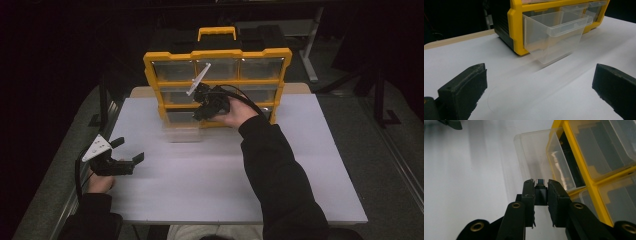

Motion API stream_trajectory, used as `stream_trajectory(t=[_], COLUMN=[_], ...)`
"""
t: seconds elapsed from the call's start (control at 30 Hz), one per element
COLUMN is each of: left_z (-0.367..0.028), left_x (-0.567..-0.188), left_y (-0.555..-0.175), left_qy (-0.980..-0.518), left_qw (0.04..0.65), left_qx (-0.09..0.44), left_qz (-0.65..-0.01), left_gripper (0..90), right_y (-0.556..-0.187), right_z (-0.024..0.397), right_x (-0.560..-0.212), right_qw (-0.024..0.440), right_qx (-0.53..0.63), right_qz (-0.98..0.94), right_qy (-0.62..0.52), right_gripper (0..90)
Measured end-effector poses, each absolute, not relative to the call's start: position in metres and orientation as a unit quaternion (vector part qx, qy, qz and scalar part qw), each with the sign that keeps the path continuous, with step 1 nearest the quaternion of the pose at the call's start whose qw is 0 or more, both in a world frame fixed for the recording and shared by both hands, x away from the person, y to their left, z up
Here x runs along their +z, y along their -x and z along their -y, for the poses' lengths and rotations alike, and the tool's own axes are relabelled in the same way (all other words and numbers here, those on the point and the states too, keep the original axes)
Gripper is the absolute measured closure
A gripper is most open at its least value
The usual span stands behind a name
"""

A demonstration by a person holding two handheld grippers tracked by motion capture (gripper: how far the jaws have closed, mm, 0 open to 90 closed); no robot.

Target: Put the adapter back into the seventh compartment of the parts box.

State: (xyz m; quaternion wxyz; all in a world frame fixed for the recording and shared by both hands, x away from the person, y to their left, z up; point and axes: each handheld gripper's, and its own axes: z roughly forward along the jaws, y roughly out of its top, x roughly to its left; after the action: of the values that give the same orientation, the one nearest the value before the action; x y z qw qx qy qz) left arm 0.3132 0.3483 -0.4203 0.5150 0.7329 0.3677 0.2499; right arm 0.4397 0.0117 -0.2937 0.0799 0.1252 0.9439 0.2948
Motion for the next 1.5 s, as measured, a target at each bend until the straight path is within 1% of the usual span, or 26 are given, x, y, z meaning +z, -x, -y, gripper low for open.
stream_trajectory(t=[0.3,0.83,1.13,1.37,1.43,1.47,1.5], left_z=[-0.348,-0.349,-0.349,-0.348,-0.349,-0.349,-0.349], left_x=[-0.421,-0.420,-0.421,-0.421,-0.421,-0.421,-0.421], left_y=[-0.313,-0.314,-0.314,-0.315,-0.315,-0.315,-0.315], left_qy=[-0.733,-0.731,-0.732,-0.732,-0.733,-0.733,-0.733], left_qw=[0.515,0.518,0.517,0.517,0.517,0.517,0.517], left_qx=[0.250,0.250,0.248,0.248,0.248,0.247,0.247], left_qz=[-0.367,-0.367,-0.368,-0.367,-0.367,-0.367,-0.367], left_gripper=[0.0,0.0,0.0,0.0,0.0,0.0,0.0], right_y=[-0.450,-0.460,-0.466,-0.471,-0.472,-0.473,-0.472], right_z=[-0.022,-0.050,-0.059,-0.064,-0.064,-0.064,-0.064], right_x=[-0.298,-0.325,-0.331,-0.338,-0.338,-0.339,-0.338], right_qw=[0.086,0.077,0.086,0.082,0.080,0.079,0.082], right_qx=[0.302,0.295,0.301,0.299,0.299,0.299,0.300], right_qz=[-0.942,-0.946,-0.943,-0.944,-0.944,-0.944,-0.943], right_qy=[-0.121,-0.114,-0.112,-0.115,-0.117,-0.117,-0.120], right_gripper=[74.7,74.8,74.8,74.7,74.1,70.0,68.1])
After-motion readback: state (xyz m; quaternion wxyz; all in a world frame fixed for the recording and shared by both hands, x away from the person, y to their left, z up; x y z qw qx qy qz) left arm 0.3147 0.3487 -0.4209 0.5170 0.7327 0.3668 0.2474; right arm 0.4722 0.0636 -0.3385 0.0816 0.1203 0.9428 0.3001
